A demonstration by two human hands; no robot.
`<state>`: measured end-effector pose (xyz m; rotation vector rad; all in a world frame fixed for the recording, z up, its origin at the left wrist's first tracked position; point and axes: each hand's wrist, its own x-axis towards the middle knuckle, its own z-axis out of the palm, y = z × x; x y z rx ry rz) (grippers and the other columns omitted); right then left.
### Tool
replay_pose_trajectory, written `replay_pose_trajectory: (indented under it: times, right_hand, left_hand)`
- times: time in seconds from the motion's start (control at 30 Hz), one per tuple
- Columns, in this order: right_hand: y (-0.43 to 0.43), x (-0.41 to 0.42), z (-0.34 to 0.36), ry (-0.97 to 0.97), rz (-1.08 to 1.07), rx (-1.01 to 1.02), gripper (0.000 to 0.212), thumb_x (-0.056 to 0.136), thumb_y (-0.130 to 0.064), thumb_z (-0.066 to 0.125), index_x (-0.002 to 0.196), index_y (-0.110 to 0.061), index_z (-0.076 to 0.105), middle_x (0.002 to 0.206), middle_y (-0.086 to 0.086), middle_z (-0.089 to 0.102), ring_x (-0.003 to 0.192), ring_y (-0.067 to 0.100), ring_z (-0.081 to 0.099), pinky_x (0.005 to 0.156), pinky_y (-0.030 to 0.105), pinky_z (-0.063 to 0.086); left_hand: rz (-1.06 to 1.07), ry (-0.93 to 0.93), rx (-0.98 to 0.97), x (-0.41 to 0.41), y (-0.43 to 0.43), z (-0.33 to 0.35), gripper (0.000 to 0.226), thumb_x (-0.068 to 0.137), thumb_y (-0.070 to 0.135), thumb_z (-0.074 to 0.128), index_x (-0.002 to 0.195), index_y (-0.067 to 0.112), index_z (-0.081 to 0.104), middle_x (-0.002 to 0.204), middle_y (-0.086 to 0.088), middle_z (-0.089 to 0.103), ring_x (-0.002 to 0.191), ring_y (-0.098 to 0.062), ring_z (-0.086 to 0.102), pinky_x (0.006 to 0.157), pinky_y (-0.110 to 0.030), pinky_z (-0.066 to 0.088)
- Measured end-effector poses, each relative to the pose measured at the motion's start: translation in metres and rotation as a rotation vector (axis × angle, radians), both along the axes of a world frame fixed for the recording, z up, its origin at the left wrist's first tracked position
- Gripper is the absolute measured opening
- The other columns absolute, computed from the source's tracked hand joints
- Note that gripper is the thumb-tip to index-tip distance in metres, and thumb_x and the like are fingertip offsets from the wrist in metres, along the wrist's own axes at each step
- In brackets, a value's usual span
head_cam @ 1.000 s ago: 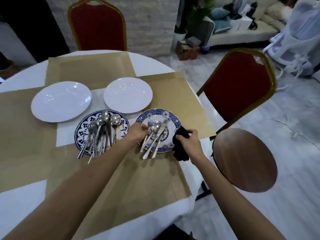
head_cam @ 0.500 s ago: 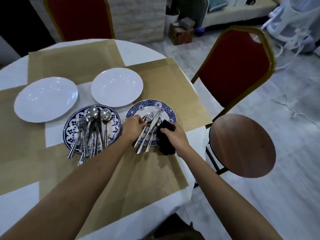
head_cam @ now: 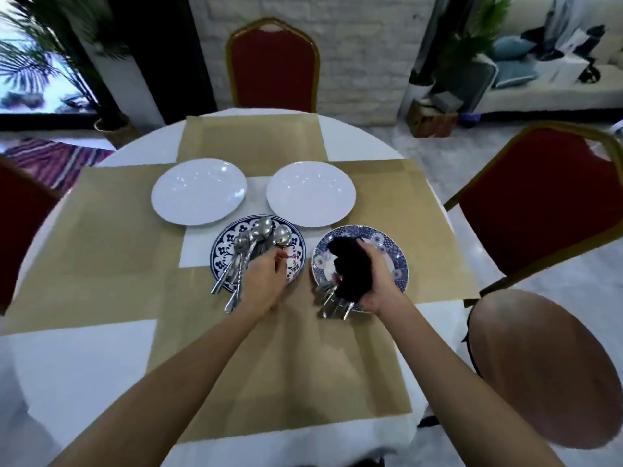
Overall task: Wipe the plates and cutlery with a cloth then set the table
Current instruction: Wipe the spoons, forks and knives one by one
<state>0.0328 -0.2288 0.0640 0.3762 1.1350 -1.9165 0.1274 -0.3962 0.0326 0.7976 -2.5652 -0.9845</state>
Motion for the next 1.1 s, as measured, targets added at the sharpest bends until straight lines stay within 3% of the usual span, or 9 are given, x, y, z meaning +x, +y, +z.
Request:
replay_pose_trajectory:
  times: [0.13,0.27,0.4,0.5,0.73,0.8,0.93,1.0,1.1]
  right_hand:
    - [-0.038,0.007,0.008,-0.013,0.099,0.056,0.043,0.09,-0.043,0.049,0.098,-0.005,0.069,0.081,0.013,0.066,0.064,0.024,0.061,0.058,0.027,0.047]
    - [-0.06,0.008,0.017,-0.015,0.242,0.075,0.042,0.093,-0.026,0.033,0.104,0.001,0.062,0.09,0.019,0.066,0.079,0.03,0.062,0.068,0.032,0.05]
    - [-0.075,0.005,0.018,0.075,0.342,0.155,0.03,0.094,-0.003,0.045,0.12,0.008,0.053,0.113,0.023,0.063,0.101,0.032,0.062,0.089,0.039,0.051]
    - [-0.079,0.0,0.014,0.169,0.369,0.206,0.035,0.088,0.002,0.059,0.122,0.007,0.056,0.114,0.022,0.067,0.104,0.03,0.066,0.084,0.037,0.056]
    - [-0.071,-0.004,0.008,0.52,0.409,0.507,0.029,0.079,-0.016,0.077,0.104,-0.004,0.067,0.097,0.014,0.073,0.089,0.026,0.071,0.076,0.036,0.059]
    - [-0.068,-0.005,0.005,0.59,0.376,0.575,0.019,0.08,-0.021,0.076,0.094,-0.01,0.069,0.094,0.01,0.073,0.088,0.024,0.07,0.079,0.036,0.059]
    - [-0.066,-0.003,0.005,0.755,0.385,0.639,0.012,0.087,-0.029,0.068,0.094,-0.02,0.067,0.092,-0.002,0.071,0.085,0.012,0.066,0.066,0.023,0.05]
    - [-0.067,-0.003,0.006,0.761,0.381,0.633,0.013,0.09,-0.031,0.063,0.095,-0.02,0.066,0.094,0.0,0.07,0.087,0.012,0.065,0.067,0.023,0.05]
    - [-0.067,-0.001,0.009,0.669,0.34,0.539,0.011,0.091,-0.028,0.06,0.093,-0.019,0.066,0.097,0.005,0.07,0.094,0.022,0.066,0.082,0.037,0.055]
  left_hand:
    - [0.166,-0.104,-0.042,0.029,-0.039,0.002,0.018,0.096,0.018,0.047,0.104,0.01,0.062,0.091,-0.009,0.066,0.082,-0.025,0.06,0.065,-0.029,0.038]
    - [0.273,-0.185,-0.009,0.05,-0.067,-0.002,0.021,0.093,0.015,0.047,0.107,0.011,0.061,0.105,-0.01,0.066,0.095,-0.029,0.06,0.077,-0.034,0.044]
    - [0.251,-0.236,0.003,0.052,-0.073,-0.006,0.021,0.093,0.02,0.047,0.107,0.014,0.061,0.106,-0.01,0.067,0.097,-0.03,0.06,0.077,-0.033,0.044]
    - [0.193,-0.269,-0.059,0.046,-0.072,-0.007,0.022,0.094,0.025,0.047,0.109,0.015,0.061,0.102,-0.012,0.068,0.096,-0.031,0.06,0.073,-0.033,0.043]
    - [0.059,-0.377,-0.201,0.027,-0.068,-0.008,0.032,0.095,0.04,0.049,0.111,0.013,0.054,0.098,-0.013,0.066,0.092,-0.029,0.062,0.068,-0.031,0.04]
    - [0.075,-0.389,-0.181,0.023,-0.066,-0.01,0.03,0.094,0.037,0.051,0.11,0.011,0.053,0.098,-0.015,0.066,0.09,-0.03,0.061,0.067,-0.031,0.039]
    - [0.115,-0.417,-0.123,0.017,-0.065,-0.008,0.026,0.093,0.024,0.053,0.113,0.007,0.052,0.1,-0.015,0.065,0.092,-0.03,0.061,0.069,-0.034,0.044]
    - [0.129,-0.435,-0.098,0.016,-0.065,-0.007,0.025,0.094,0.023,0.054,0.111,0.005,0.054,0.101,-0.014,0.064,0.092,-0.028,0.061,0.066,-0.031,0.042]
    - [0.141,-0.417,-0.042,0.017,-0.066,-0.003,0.022,0.094,0.023,0.055,0.102,0.004,0.062,0.093,-0.012,0.064,0.085,-0.025,0.059,0.064,-0.029,0.039]
